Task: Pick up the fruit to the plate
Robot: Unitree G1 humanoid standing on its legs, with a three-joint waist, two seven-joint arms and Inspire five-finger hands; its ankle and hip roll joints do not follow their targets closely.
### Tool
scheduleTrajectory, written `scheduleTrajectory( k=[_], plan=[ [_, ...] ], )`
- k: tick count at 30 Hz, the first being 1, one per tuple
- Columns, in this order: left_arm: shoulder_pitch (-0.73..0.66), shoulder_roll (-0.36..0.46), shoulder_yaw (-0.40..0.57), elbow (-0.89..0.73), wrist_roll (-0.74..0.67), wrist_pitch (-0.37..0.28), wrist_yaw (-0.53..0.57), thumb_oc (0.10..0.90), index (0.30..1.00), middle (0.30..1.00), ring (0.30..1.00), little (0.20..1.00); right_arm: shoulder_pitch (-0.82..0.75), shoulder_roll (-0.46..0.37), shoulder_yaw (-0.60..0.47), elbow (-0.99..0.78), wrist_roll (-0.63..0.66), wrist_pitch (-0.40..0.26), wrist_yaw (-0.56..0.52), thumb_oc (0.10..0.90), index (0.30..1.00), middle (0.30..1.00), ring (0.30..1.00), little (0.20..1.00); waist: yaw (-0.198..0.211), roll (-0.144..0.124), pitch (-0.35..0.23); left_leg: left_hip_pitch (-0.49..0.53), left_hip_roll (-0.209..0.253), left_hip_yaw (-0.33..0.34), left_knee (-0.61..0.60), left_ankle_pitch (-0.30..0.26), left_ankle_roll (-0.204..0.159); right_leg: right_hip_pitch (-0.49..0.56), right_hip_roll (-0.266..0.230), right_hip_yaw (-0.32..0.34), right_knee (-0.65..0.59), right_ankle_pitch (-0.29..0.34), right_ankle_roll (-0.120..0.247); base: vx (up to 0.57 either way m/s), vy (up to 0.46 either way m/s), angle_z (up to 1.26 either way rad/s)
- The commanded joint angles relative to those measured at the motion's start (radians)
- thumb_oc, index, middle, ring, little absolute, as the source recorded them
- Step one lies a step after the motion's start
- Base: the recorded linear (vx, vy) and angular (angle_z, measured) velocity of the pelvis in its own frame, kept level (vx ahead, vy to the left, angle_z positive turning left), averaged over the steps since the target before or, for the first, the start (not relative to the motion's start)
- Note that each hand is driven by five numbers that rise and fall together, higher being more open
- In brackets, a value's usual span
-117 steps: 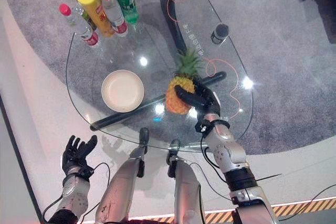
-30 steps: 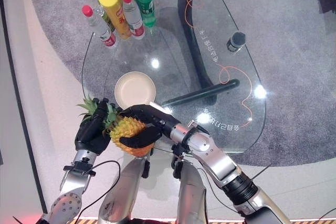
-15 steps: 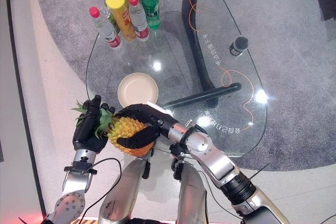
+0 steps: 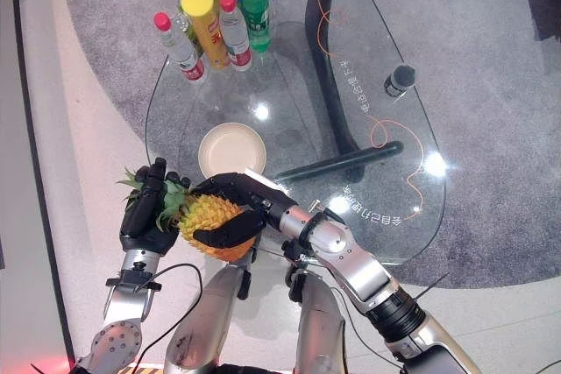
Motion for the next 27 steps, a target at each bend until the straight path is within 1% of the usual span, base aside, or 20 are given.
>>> scheduleTrajectory(
  k=[1, 12, 20, 27],
  plan=[
    [-0.113, -0.074, 0.043, -0.202, -0.02, -0.077, -0.13, 0.1, 0.3, 0.3, 0.3, 0.2, 0.009, 0.146, 0.106, -0.163, 0.045, -0.059, 0.008, 0.8, 0.9, 0.9, 0.9, 0.9, -0.014, -0.029, -0.024, 0.008, -0.047, 0.01, 0.158, -0.098, 0.091, 0.077, -0.021, -0.008, -0.223, 0.266, 0.068, 0.0, 0.0, 0.0],
    [-0.108, -0.082, 0.071, -0.196, -0.002, -0.061, -0.126, 0.1, 0.3, 0.3, 0.3, 0.2, 0.055, 0.135, 0.025, -0.132, 0.016, -0.082, -0.084, 0.8, 0.9, 0.9, 0.9, 0.9, -0.021, -0.037, -0.024, 0.01, -0.046, 0.008, 0.16, -0.104, 0.095, 0.079, -0.022, -0.007, -0.222, 0.269, 0.074, 0.0, 0.0, 0.0],
    [-0.105, -0.089, 0.089, -0.197, 0.012, -0.053, -0.116, 0.1, 0.3, 0.3, 0.3, 0.2, 0.093, 0.128, -0.032, -0.136, -0.008, -0.089, -0.114, 0.8, 0.9, 0.9, 0.9, 0.9, -0.03, -0.042, -0.024, 0.008, -0.044, 0.009, 0.165, -0.109, 0.098, 0.075, -0.022, -0.005, -0.217, 0.271, 0.078, 0.0, 0.0, 0.0],
    [-0.094, -0.097, 0.108, -0.19, 0.02, -0.051, -0.12, 0.1, 0.3, 0.3, 0.3, 0.2, 0.131, 0.122, -0.081, -0.136, -0.038, -0.108, -0.141, 0.8, 0.9, 0.9, 0.9, 0.9, -0.036, -0.047, -0.024, 0.012, -0.04, 0.014, 0.167, -0.113, 0.1, 0.08, -0.023, -0.003, -0.218, 0.273, 0.082, 0.0, 0.0, 0.0]
  ],
)
